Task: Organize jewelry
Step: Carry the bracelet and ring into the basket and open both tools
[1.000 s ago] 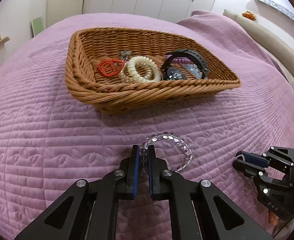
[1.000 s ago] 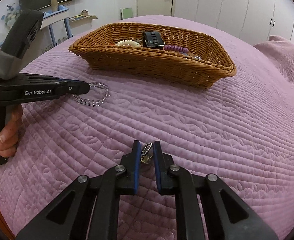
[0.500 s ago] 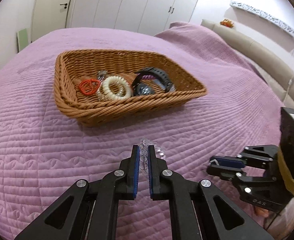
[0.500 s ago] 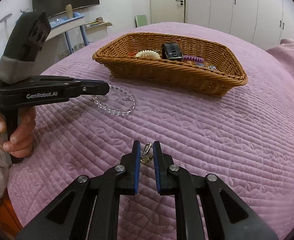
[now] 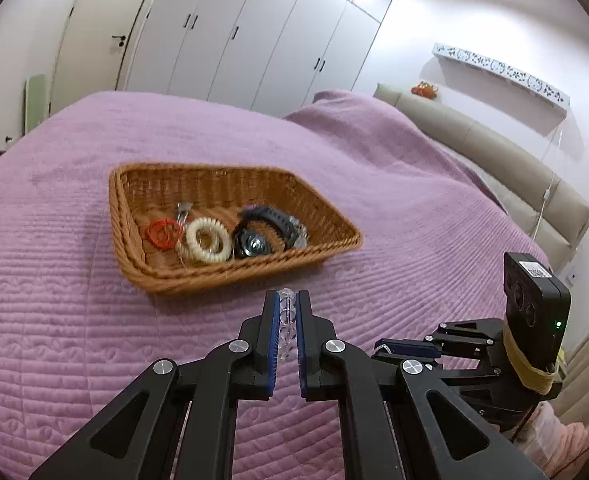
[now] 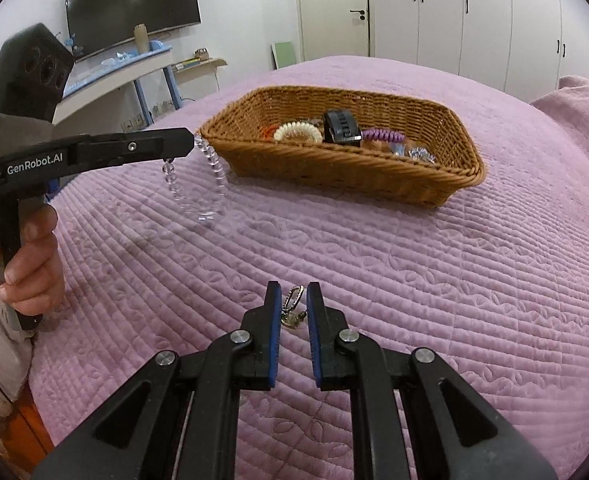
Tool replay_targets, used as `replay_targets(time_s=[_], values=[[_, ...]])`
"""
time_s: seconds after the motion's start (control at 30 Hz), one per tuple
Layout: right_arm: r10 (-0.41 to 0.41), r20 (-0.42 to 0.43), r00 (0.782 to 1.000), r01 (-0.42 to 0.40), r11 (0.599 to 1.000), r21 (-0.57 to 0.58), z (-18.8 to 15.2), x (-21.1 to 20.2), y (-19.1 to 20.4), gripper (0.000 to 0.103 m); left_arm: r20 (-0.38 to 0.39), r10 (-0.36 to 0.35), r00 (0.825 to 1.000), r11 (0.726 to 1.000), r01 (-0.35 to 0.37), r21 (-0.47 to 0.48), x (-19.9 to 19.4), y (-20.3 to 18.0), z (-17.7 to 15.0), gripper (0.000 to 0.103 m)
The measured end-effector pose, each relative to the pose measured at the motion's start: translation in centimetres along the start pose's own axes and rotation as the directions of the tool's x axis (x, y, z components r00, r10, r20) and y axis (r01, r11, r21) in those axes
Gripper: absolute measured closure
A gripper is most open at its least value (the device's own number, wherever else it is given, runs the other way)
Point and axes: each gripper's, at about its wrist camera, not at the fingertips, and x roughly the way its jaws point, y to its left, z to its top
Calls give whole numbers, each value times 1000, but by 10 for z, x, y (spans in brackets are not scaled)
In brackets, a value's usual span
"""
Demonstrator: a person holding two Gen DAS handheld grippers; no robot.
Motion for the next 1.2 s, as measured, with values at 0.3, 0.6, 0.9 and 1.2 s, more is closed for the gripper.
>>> replay_targets(time_s=[0.3, 0.6, 0.9, 1.2], values=[[-39, 101, 994, 37, 999, 26, 46, -33, -11, 88, 94, -3, 996, 1000, 1, 22, -23, -6, 52, 96], [-89, 169, 982, 71, 992, 107, 125, -24, -55, 88, 192, 41, 981, 999, -44, 9, -14, 1, 109, 96], [-92, 100, 991, 59, 954, 293, 166, 46, -115, 88, 117, 209, 971, 974, -197, -113, 66, 47, 125, 96], [-76, 39, 996, 56, 923, 380, 155, 99, -139, 88, 3, 229, 973, 966, -227, -124, 115, 76, 104, 96]])
